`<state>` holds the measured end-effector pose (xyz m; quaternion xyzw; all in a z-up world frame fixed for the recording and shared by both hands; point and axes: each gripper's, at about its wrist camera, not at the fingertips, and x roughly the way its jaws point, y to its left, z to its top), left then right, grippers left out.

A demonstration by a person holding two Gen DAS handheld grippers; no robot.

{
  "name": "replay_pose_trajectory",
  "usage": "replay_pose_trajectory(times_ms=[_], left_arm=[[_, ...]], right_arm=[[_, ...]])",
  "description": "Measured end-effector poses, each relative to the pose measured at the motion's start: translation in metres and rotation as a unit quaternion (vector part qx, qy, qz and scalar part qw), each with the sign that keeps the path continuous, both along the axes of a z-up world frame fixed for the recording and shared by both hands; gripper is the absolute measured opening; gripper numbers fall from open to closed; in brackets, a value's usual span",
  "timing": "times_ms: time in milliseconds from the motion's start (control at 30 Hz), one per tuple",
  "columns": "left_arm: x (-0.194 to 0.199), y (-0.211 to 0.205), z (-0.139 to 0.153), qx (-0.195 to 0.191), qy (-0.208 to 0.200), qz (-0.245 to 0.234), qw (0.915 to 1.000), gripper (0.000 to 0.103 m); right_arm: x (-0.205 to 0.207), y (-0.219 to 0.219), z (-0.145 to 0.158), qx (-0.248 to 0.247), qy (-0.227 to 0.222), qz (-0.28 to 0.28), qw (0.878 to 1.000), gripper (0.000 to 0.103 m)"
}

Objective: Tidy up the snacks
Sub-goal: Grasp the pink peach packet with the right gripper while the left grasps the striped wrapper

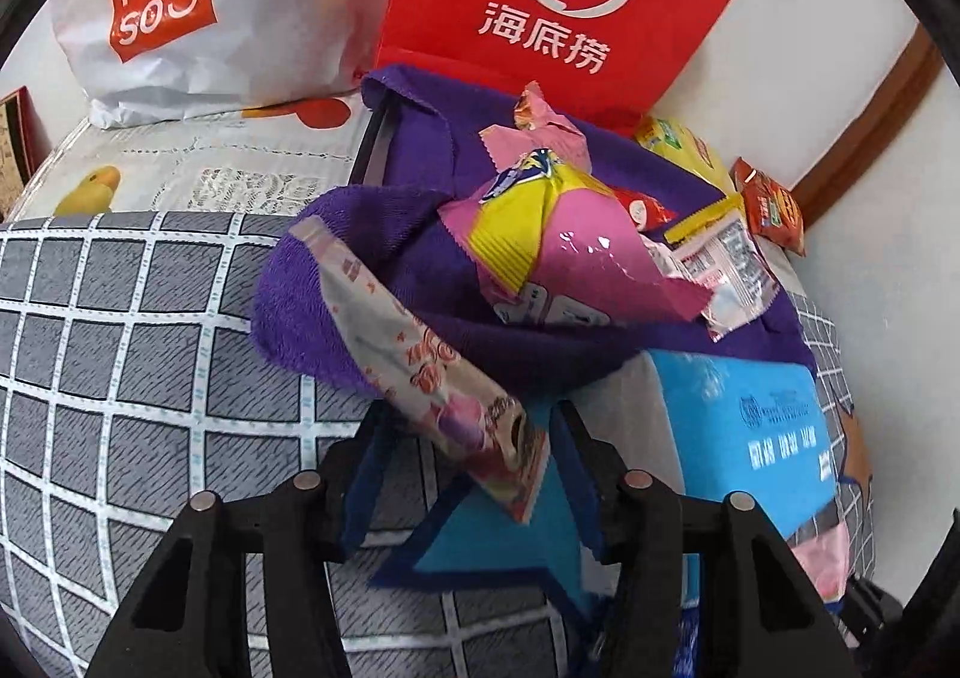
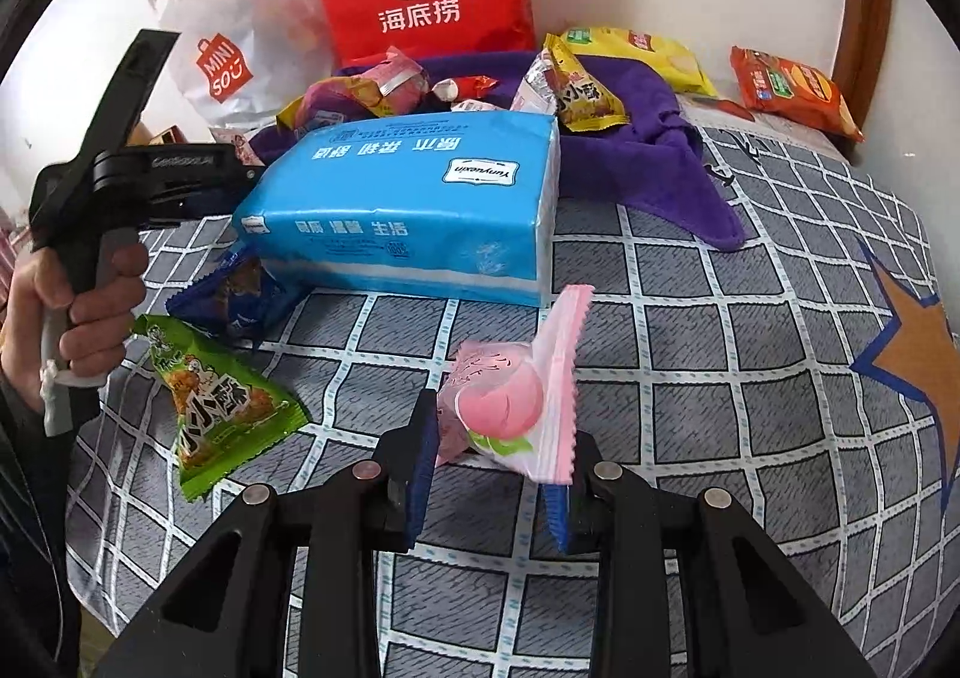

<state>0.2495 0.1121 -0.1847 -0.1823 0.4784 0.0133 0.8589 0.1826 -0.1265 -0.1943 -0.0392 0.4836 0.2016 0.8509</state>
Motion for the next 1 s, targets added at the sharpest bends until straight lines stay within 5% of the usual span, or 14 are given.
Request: replay_pose_trajectory(times_ms=[133,233,400,733,867,1000], left_arm=[[0.004,0.000,-0.004,-0.014,0.001,0.008,0.9999,0.032],[0.003,0.002,-0.004,-0.023,0.001,0.006,0.9997,0.025],[-0.013,0.008,0.003,-0.037,0.002,0.004,0.9993,0.023],[-0.052,0.005,0.028,-0.034,-0.010,-0.023,0.9991,0.023],[-0.059,0.003,0.033,-0.039,-0.017,-0.019,0.9989,0.023],[-0.060,-0.005,0.032,-0.049,-0.019,-0.029,0.9982,0.023]], right_arm=[[0.000,0.001,-0.005,-0.007,0.001,0.009,1.000,0.033],[-0.004,-0.001,-0.004,-0.013,0.004,0.014,1.000,0.044],[-0.016,-0.013,0.003,-0.011,-0.012,-0.005,1.000,0.066],[-0.022,-0.028,0.015,-0.037,-0.041,-0.045,0.998,0.068],[-0.015,-0.023,0.022,-0.025,-0.051,-0.030,0.998,0.081],[0.000,-0.010,0.012,-0.032,-0.045,-0.027,0.998,0.082]])
